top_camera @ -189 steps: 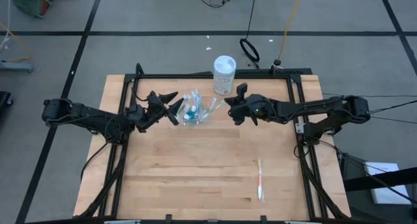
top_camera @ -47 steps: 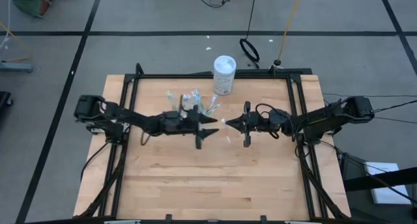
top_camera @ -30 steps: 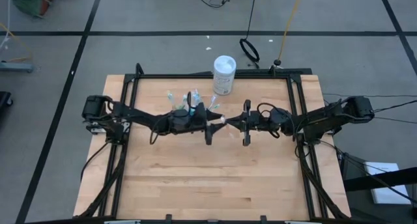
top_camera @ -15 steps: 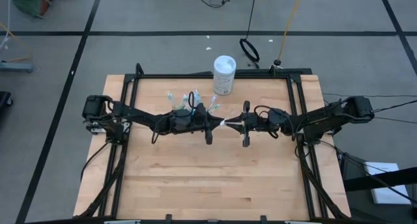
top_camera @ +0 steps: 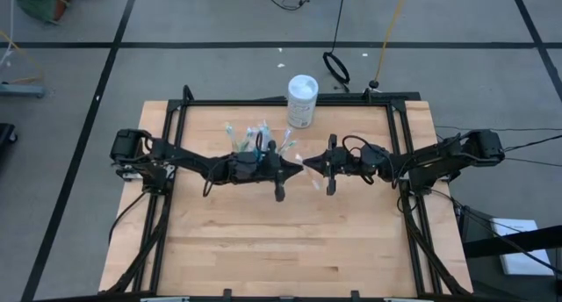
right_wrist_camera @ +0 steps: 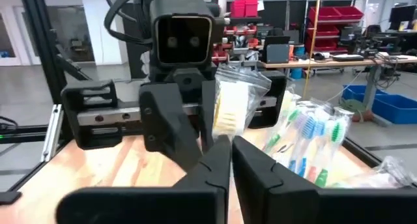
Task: Pick & Place toothbrushing station
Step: Put the orange toothbrush into the transparent organizer
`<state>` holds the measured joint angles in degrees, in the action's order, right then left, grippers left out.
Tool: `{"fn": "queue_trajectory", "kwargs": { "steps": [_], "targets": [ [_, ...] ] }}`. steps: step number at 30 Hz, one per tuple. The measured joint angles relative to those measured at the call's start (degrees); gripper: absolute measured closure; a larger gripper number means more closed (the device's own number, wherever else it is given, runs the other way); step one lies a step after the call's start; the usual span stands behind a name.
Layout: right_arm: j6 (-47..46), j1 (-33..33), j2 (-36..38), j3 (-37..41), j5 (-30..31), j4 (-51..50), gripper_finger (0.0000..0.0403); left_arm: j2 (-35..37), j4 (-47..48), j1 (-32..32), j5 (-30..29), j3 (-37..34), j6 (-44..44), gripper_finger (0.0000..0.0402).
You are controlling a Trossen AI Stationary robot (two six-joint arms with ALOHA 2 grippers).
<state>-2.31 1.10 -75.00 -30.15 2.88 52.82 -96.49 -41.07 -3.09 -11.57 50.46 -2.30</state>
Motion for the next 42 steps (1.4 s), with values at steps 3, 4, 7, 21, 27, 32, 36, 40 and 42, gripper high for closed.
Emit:
{"fn": "queue_trajectory", "kwargs": {
  "steps": [3, 4, 7, 21, 27, 32, 36, 40, 42],
  "targets": [
    [-0.5, 0.0, 0.0, 0.0, 0.0, -0.1, 0.0392, 0.0, 1.4, -0.4, 0.1, 0.0, 0.7, 0.0331],
    [-0.5, 0.0, 0.0, 0.0, 0.0, -0.1, 0.0395, 0.0, 1.8, -0.4, 0.1, 0.0, -0.1, 0.0316],
    [-0.5, -0.1, 0.0, 0.0, -0.1, -0.1, 0.04, 0.0, 1.9, -0.3, 0.1, 0.0, -1.4, 0.027],
    [-1.7, -0.1, 0.0, 0.0, -0.2, 0.8, 0.0402, 0.0, -0.6, 3.2, 4.7, 1.0, -1.8, 0.0242],
    [-0.7, 0.0, 0.0, 0.0, -0.2, 1.8, 0.0399, 0.0, -0.5, 3.5, 7.1, 1.4, -2.1, 0.0334],
    [2.2, 0.0, 0.0, 0.0, -0.1, 2.1, 0.0389, 0.0, -0.3, 3.3, 6.7, 1.5, -2.3, 0.0391],
    [1.7, 0.0, 0.0, 0.0, 0.0, 1.4, 0.0374, 0.0, 0.0, 3.3, 4.4, 1.5, -3.6, 0.0379],
    [1.5, 0.0, 0.0, 0.0, 0.0, -0.1, 0.0355, 0.0, 1.5, 3.0, 3.6, 1.5, -4.1, 0.0385],
    [1.5, 0.0, 0.0, 0.0, 0.2, -1.1, 0.0346, 0.0, 1.7, 2.6, 3.5, 1.5, -4.2, 0.0394]
  ]
}}
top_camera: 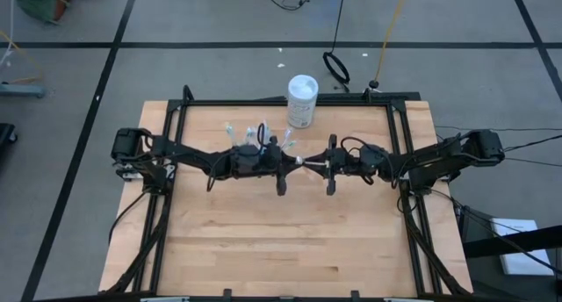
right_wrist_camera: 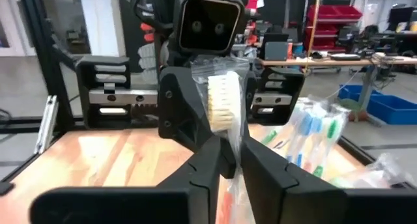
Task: Pick & Place toothbrushing station
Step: Put the orange toothbrush into the transparent organizer
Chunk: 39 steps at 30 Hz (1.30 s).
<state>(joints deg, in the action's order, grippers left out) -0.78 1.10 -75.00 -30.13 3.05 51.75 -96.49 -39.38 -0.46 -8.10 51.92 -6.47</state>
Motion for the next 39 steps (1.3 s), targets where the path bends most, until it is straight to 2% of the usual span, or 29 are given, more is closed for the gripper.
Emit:
{"fn": "queue_trajectory", "kwargs": {
  "steps": [6, 10, 13, 16, 21, 24, 29, 32, 39],
  "targets": [
    [0.1, 0.0, 0.4, 0.0, 0.1, -3.1, 0.0319, 1.3, 3.4, -1.0, -1.6, 0.0, 0.6, 0.0384],
    [0.1, 0.0, 0.6, 0.0, 0.1, -5.0, 0.0301, 4.6, 10.7, -1.6, -5.3, 0.1, 2.4, 0.0395],
    [0.0, 0.0, 0.6, 0.0, 0.1, -6.4, 0.029, 8.0, 16.8, -2.1, -6.9, 0.1, 3.2, 0.0385],
    [0.0, 0.0, 0.6, 0.0, 0.1, -8.7, 0.0283, 13.1, 24.2, -3.1, -11.7, 0.1, 2.9, 0.0381],
    [-0.1, -0.1, 0.6, 0.0, 0.1, -11.2, 0.028, 22.3, 37.5, -5.3, -21.8, 0.1, 2.2, 0.0396],
    [-0.8, -0.1, 0.6, 0.0, 0.1, -12.2, 0.0284, 27.2, 44.4, -7.1, -28.2, 0.1, -0.1, 0.0386],
    [-4.6, -0.1, 0.6, 0.0, -0.1, -12.9, 0.0288, 31.8, 53.6, -9.2, -31.2, 0.0, -6.5, 0.0384],
    [-6.1, -0.1, 0.6, 0.0, -0.2, -14.0, 0.0288, 32.2, 57.7, -9.6, -33.6, 0.0, -9.6, 0.0395],
    [-7.8, -0.1, 0.6, 0.0, -0.2, -15.4, 0.0289, 31.6, 66.6, -9.5, -39.2, 0.0, -16.2, 0.0387]
  ]
}}
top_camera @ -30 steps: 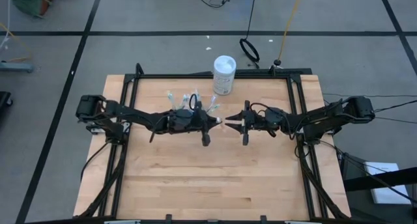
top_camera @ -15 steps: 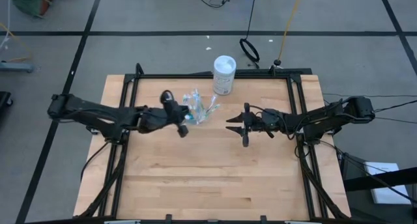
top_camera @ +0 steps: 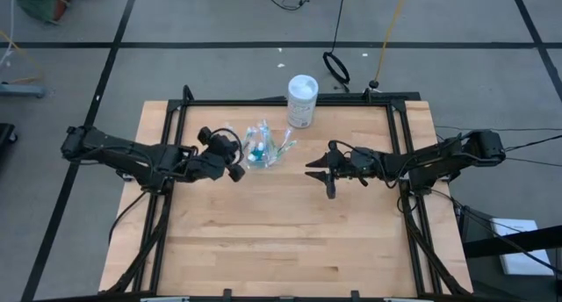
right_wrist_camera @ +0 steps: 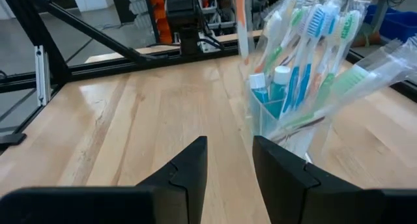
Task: Pick & Place toothbrushing station
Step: Put the orange toothbrush into the transparent organizer
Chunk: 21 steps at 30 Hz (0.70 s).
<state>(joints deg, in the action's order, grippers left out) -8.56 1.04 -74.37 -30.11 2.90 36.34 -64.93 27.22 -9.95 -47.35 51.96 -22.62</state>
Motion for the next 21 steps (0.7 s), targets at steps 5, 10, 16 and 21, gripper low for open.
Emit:
{"fn": "queue_trajectory", "kwargs": {
  "steps": [5, 10, 16, 21],
  "targets": [
    [0.0, 0.0, 0.0, 0.0, 0.0, 0.1, 0.0289, 0.1, 3.4, 1.0, -3.7, 0.0, -5.1, 0.0392],
    [0.2, 0.0, 0.0, 0.0, 0.0, 0.6, 0.0289, -0.4, 2.9, 2.4, -3.7, -2.9, -9.3, 0.0381],
    [0.2, 0.0, 0.0, 0.0, 0.0, 1.2, 0.0289, -0.4, 1.0, 4.4, -2.7, -9.3, -17.4, 0.0394],
    [0.5, 0.0, 0.0, 0.0, 0.0, 4.3, 0.0289, -0.4, 0.6, 5.5, 3.1, -12.1, -21.9, 0.0359]
  ]
}}
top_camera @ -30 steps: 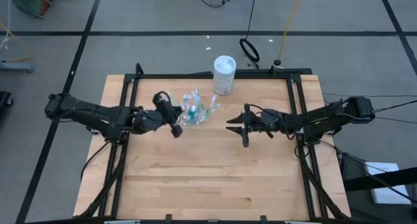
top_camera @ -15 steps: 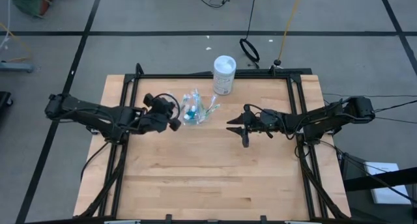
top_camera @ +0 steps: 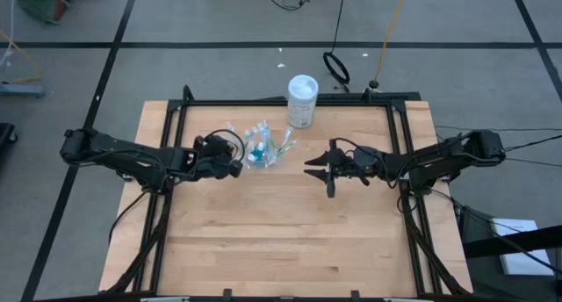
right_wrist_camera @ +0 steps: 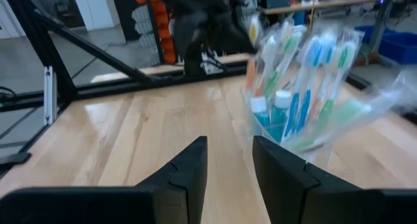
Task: Pick & Place toothbrushing station
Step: Put the orange toothbrush into the transparent organizer
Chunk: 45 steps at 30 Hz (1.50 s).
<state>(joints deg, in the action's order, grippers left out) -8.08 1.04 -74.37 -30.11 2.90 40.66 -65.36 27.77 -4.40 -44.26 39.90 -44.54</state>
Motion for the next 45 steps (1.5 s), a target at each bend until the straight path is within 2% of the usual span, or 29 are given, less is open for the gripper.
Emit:
{"fn": "queue_trajectory", "kwargs": {
  "steps": [6, 13, 18, 25, 36, 43, 45],
  "targets": [
    [4.6, 0.1, 0.0, 0.0, 0.0, 3.9, 0.0289, 0.0, -0.8, 0.0, 2.0, -1.2, -0.4, 0.032],
    [9.3, 0.1, 0.0, 0.0, 0.0, 9.5, 0.0289, 0.0, -0.9, 0.0, 6.9, -1.2, -1.7, 0.0317],
    [10.4, 0.1, 0.0, 0.0, 0.0, 12.3, 0.0289, -0.7, -0.6, -0.1, 7.9, -1.2, -3.2, 0.0316],
    [10.1, 0.1, 0.0, 0.0, 0.0, 10.1, 0.0289, -0.7, -0.7, -0.6, 9.7, -1.2, -0.6, 0.0316],
    [1.4, 0.1, 0.0, 0.0, 0.0, 6.6, 0.0289, -0.7, -0.5, -0.3, 9.7, -1.2, 6.2, 0.0315],
    [1.2, -0.1, 0.0, 0.0, 0.0, 3.1, 0.0289, -0.8, -0.4, 0.1, 9.1, -1.2, 9.7, 0.0315],
    [1.2, -0.3, 0.0, 0.0, 0.0, 2.0, 0.0289, -0.8, -0.5, 0.8, 10.7, -1.2, 10.0, 0.0315]
  ]
}}
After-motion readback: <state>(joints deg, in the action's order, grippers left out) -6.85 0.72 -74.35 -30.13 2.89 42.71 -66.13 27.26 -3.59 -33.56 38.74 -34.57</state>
